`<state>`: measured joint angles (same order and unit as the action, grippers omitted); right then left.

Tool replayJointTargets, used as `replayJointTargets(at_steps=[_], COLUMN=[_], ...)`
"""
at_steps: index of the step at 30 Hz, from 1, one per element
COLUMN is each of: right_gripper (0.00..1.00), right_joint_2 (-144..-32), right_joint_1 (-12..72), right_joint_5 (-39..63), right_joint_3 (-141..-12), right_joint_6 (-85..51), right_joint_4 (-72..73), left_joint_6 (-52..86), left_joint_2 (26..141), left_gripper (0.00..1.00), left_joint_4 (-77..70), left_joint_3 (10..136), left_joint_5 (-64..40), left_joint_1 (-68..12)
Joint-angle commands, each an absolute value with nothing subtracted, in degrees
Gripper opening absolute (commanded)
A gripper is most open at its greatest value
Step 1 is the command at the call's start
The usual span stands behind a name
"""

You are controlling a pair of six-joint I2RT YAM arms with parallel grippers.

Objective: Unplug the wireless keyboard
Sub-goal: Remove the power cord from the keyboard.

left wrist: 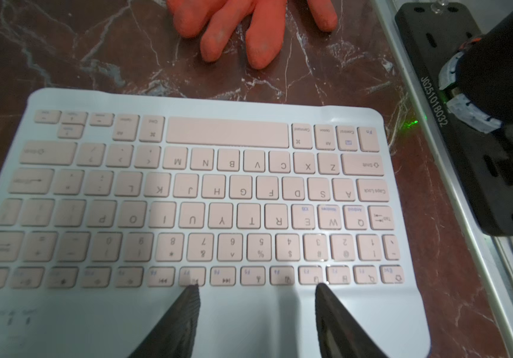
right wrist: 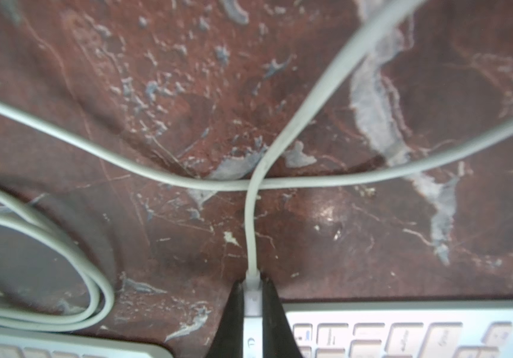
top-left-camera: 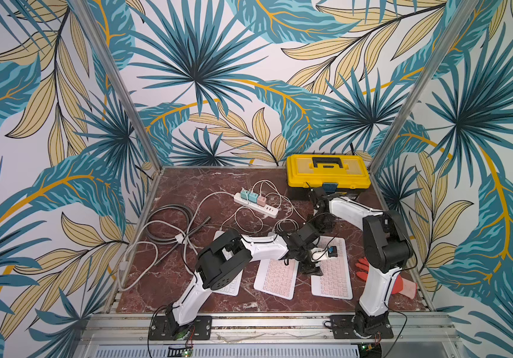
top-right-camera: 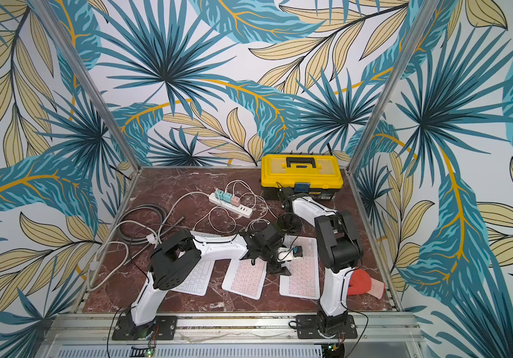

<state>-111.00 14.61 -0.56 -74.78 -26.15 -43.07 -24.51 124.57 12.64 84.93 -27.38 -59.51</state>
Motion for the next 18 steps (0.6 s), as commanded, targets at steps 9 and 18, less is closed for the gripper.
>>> replayJointTargets(at_steps=[9,18], right_gripper=[0.11,0.09], right_joint_2=[-111.08,-109.76], right_joint_1=[15.18,16.38], right_joint_5=[0.18,-1.02], right_joint_3=[-72.98,-72.24], right_joint_6=[-27.58,-24.83], right_joint_4=[-44.53,-39.27], left_joint_6=[-23.01,-19.61], left_joint_2=[127.13,128.85], left_gripper=[0.6,0.59], left_joint_4=[14.68,17.75], left_joint_3=[86.41,87.32], left_joint_5=[-26.54,-26.48], left_joint_1=[-59.26,-58.6])
